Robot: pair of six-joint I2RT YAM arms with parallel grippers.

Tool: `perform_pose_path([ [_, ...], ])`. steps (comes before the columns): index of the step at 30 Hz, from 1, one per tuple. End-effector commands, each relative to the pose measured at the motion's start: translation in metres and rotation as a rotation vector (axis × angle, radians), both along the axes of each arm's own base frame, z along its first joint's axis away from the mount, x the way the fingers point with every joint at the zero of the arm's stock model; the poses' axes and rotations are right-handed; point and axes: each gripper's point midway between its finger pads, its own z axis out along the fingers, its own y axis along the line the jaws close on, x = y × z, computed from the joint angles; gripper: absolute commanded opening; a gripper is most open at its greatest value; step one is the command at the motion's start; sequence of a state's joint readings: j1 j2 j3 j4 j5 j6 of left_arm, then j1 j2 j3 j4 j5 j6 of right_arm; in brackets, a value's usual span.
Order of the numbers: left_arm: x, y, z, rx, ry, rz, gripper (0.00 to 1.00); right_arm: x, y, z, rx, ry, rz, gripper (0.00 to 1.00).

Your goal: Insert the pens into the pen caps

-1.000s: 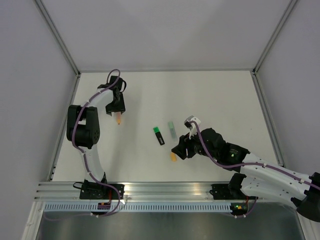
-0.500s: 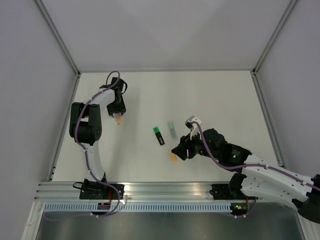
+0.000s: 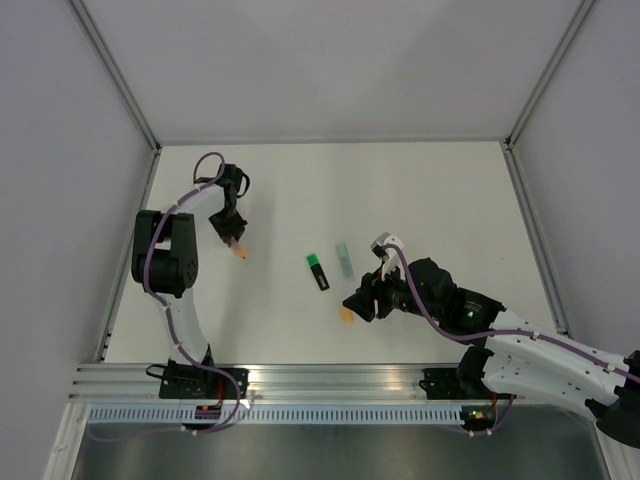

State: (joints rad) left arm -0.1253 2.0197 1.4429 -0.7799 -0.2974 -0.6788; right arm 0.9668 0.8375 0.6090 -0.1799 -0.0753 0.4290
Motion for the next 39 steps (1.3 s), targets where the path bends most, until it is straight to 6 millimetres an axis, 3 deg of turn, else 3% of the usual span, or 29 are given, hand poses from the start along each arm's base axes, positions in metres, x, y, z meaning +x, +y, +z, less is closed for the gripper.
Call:
perform_pose_path([
  [1,-0.062,-0.030,-0.001,-0.225,0.033,0.341,0.02,-0.002,0.005,0.009,0.041,-0.028,0.025,0.57],
  [3,-0.066,-0.062,-0.002,-0.423,-0.025,0.409,0.02,-0.002,0.007,0.007,0.050,-0.025,0.031,0.57],
  [4,-0.091,-0.071,-0.011,-0.486,-0.014,0.508,0.02,-0.003,0.008,0.007,0.051,-0.024,0.032,0.57],
  [5,-0.087,-0.081,-0.011,-0.550,-0.056,0.528,0.02,-0.002,0.009,0.007,0.058,-0.024,0.032,0.57],
  [7,-0.108,-0.094,-0.013,-0.565,-0.032,0.609,0.02,-0.001,0.010,0.003,0.051,-0.020,0.030,0.57],
  [9,-0.127,-0.091,-0.016,-0.468,-0.009,0.638,0.02,0.001,0.011,-0.001,0.033,-0.015,0.028,0.57],
  [13,-0.137,-0.093,-0.007,-0.424,0.021,0.734,0.06,0.002,0.010,-0.004,0.018,-0.012,0.020,0.57],
  [17,-0.133,-0.105,0.008,-0.485,0.038,0.705,0.56,0.003,0.010,0.000,0.029,-0.022,0.018,0.57],
  [18,-0.131,-0.104,0.013,-0.478,0.027,0.679,0.64,0.003,0.010,0.000,0.031,-0.022,0.017,0.57],
  [20,-0.124,-0.094,0.033,-0.425,-0.020,0.654,0.84,0.002,0.009,0.000,0.030,-0.020,0.019,0.57],
  [23,-0.104,-0.075,0.080,-0.345,-0.164,0.514,0.88,0.001,0.009,0.001,0.032,-0.023,0.024,0.57],
  [24,-0.098,-0.072,0.101,-0.327,-0.222,0.349,0.88,0.000,0.009,0.001,0.033,-0.025,0.028,0.57],
  [26,-0.057,-0.085,0.148,-0.377,-0.422,0.121,0.88,0.000,0.008,0.002,0.034,-0.029,0.029,0.57],
  [27,-0.045,-0.090,0.168,-0.345,-0.494,-0.094,0.85,0.000,0.008,0.004,0.039,-0.030,0.028,0.57],
  [29,-0.025,-0.118,0.214,-0.393,-0.661,-0.401,0.82,-0.001,0.008,0.005,0.043,-0.034,0.030,0.57],
  [31,-0.019,-0.126,0.237,-0.273,-0.694,-0.714,0.82,0.000,0.006,0.007,0.044,-0.039,0.027,0.58],
  [32,-0.027,-0.121,0.229,-0.219,-0.618,-0.785,0.82,0.000,0.006,0.009,0.050,-0.047,0.025,0.58],
  [33,-0.026,-0.118,0.234,-0.108,-0.598,-0.928,0.81,0.000,0.006,0.010,0.051,-0.049,0.023,0.58],
  [35,-0.028,-0.102,0.208,0.052,-0.462,-1.048,0.79,0.000,0.005,0.010,0.051,-0.050,0.022,0.58],
  [36,-0.037,-0.093,0.182,0.189,-0.335,-1.178,0.79,-0.001,0.005,0.010,0.053,-0.047,0.027,0.58],
  [38,-0.053,-0.093,0.148,0.260,-0.191,-1.355,0.79,-0.002,0.005,0.011,0.057,-0.047,0.031,0.58],
  [39,-0.078,-0.096,0.118,0.274,-0.054,-1.531,0.78,-0.002,0.005,0.013,0.063,-0.048,0.030,0.58],
])
